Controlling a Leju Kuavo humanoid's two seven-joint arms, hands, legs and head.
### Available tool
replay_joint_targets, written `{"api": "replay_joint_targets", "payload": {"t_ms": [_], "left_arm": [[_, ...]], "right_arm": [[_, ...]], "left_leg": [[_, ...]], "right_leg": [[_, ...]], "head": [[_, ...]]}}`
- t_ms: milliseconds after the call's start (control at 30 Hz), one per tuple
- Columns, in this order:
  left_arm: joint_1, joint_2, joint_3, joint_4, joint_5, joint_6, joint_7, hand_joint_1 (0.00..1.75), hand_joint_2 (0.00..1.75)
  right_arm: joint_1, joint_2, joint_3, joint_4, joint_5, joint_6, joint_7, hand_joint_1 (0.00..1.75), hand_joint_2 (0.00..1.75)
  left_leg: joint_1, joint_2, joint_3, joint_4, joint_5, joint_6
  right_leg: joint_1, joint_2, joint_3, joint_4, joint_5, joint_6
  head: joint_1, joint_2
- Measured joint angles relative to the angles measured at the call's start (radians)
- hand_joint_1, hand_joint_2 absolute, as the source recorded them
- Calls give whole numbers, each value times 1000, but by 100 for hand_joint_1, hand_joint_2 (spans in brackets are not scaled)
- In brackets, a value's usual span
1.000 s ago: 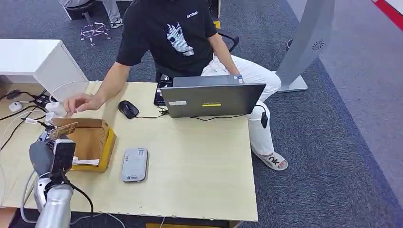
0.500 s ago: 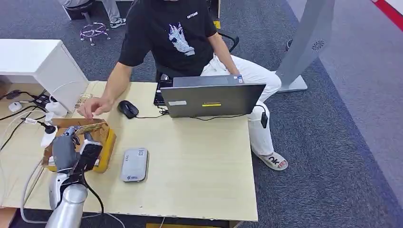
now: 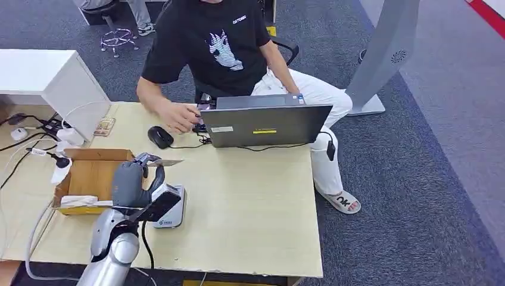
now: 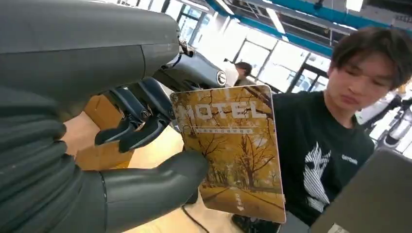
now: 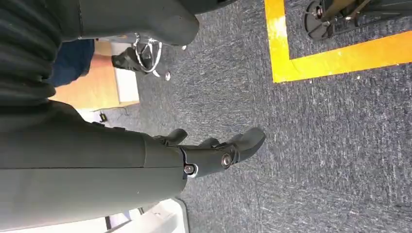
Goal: Pass the card to the sensor for recognition and then transmit it.
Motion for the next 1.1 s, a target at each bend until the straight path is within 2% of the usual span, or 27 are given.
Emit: {"api": "replay_joint_targets", "payload": {"t_ms": [100,200,600,900,1100], "left_arm": [[-7,18,-48,2,-97,-97,100,175,175],[-14,38,-91,13,-161,-157,186,175,175],[-31,65,-136,50,-176,-175,206,175,175],[-48,67,-160,130,-299,-180,320,175,175],[-69,66,-169,179,-343,-165,351,175,175]], "right_arm": [[0,0,-8,0,-4,5,0,0,175],[2,1,-18,0,-5,10,0,0,175],[4,1,-28,0,-5,12,0,0,175],[4,5,-44,0,3,10,9,0,175],[4,9,-52,0,7,10,10,0,175]], "left_leg": [[0,-1,0,0,0,0],[0,0,0,0,0,0],[0,0,0,0,0,0],[0,0,0,0,0,0],[0,0,0,0,0,0]], "right_leg": [[0,-1,0,0,0,0],[0,0,0,0,0,0],[0,0,0,0,0,0],[0,0,0,0,0,0],[0,0,0,0,0,0]], "head": [[0,0],[0,0],[0,0],[0,0],[0,0]]}}
